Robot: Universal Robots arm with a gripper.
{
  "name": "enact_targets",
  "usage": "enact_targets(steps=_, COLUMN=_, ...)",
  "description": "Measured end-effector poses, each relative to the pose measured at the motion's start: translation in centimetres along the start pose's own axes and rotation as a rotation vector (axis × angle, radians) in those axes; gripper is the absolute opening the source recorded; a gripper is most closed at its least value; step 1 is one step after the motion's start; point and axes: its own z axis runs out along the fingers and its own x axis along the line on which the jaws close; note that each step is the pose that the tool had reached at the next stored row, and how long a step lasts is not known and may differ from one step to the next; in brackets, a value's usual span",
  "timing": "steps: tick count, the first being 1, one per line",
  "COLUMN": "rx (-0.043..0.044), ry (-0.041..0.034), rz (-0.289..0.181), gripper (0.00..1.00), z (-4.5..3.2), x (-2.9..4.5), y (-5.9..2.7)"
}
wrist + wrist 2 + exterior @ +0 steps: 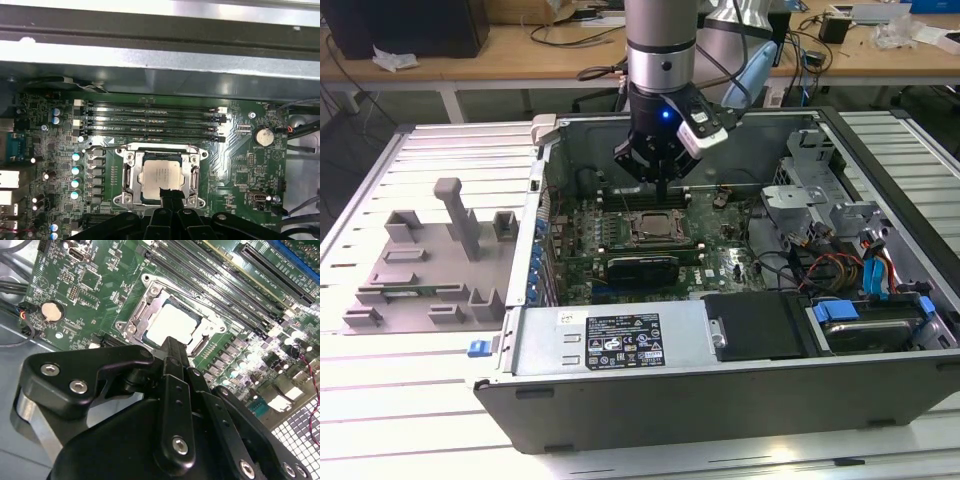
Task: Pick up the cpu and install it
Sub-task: 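Close the cpu cover, then install the first cpu locking lever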
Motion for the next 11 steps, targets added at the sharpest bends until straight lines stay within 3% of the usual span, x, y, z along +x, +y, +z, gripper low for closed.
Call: enact_targets(steps=11, rx=0.0002, ry=0.0002, rz=0.0, gripper=0.11, z=-0.1, x=0.0, y=0.0)
